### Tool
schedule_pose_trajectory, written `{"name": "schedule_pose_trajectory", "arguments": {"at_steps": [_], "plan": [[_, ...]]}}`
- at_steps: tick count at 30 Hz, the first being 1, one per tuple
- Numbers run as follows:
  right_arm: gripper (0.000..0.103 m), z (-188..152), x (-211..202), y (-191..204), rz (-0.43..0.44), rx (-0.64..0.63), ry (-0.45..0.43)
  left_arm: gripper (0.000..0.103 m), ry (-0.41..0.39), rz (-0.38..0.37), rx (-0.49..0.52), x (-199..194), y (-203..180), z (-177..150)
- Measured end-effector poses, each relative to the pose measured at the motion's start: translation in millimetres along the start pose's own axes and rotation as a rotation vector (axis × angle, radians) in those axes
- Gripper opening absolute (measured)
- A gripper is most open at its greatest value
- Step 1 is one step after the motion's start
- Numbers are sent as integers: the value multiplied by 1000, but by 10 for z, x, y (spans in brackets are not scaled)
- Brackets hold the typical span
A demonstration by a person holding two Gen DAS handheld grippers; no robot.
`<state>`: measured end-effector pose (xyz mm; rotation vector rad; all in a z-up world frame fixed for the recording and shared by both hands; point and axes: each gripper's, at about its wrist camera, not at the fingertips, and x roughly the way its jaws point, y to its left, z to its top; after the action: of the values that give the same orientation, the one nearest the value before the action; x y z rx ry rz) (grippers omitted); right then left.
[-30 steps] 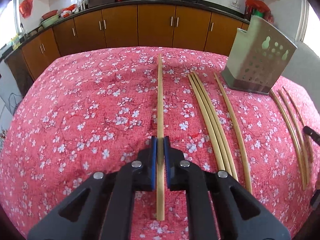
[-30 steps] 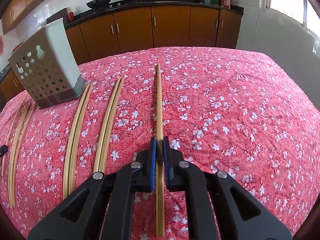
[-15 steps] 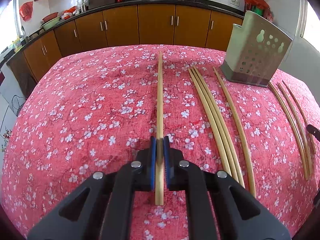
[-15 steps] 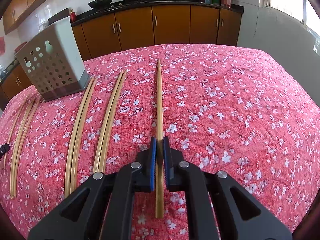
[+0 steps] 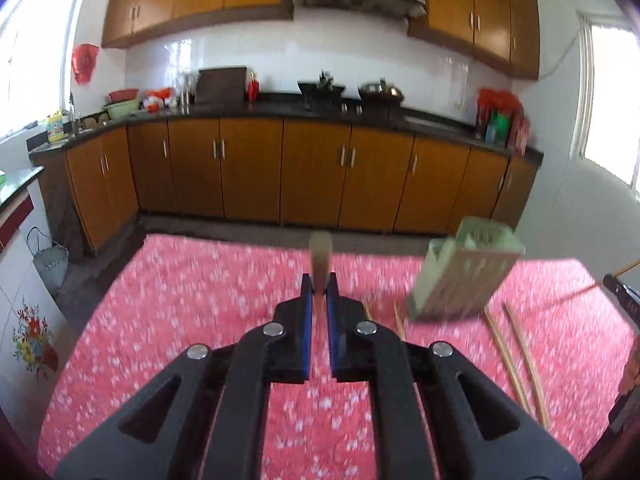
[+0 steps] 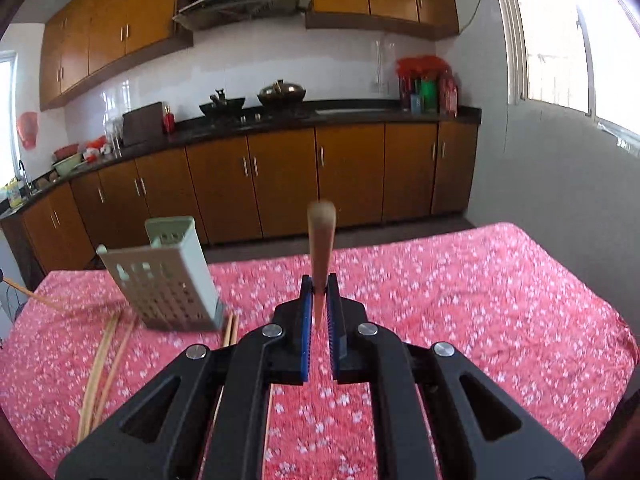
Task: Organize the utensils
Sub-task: 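Lift the left tool's chopstick upright over the grey holder while the right tool carries its own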
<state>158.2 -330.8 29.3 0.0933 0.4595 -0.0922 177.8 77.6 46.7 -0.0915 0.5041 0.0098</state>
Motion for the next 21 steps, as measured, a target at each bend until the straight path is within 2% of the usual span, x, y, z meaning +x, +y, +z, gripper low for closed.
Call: {"name": "schedule_pose_trajectory", "arguments": {"at_steps": [4, 8, 12, 15, 18, 21], "plan": [[8, 168, 8, 28, 9, 9, -18, 8, -17, 3, -15, -8, -11, 196], [8, 495, -142, 134, 59, 34, -103, 8, -82, -14, 10, -154, -126, 490], [8, 932, -339, 295, 164, 91, -211, 8, -184, -80, 12, -373, -406, 867], [8, 1083, -397, 419, 251, 122, -248, 8, -230, -133, -3, -438, -576, 1036], [8, 1086, -351, 594, 293, 96, -250, 8, -262, -191, -11, -424, -786, 1118], [8, 1001, -179, 747, 294, 51, -215, 8, -242, -234, -16, -294, -926, 1106]]}}
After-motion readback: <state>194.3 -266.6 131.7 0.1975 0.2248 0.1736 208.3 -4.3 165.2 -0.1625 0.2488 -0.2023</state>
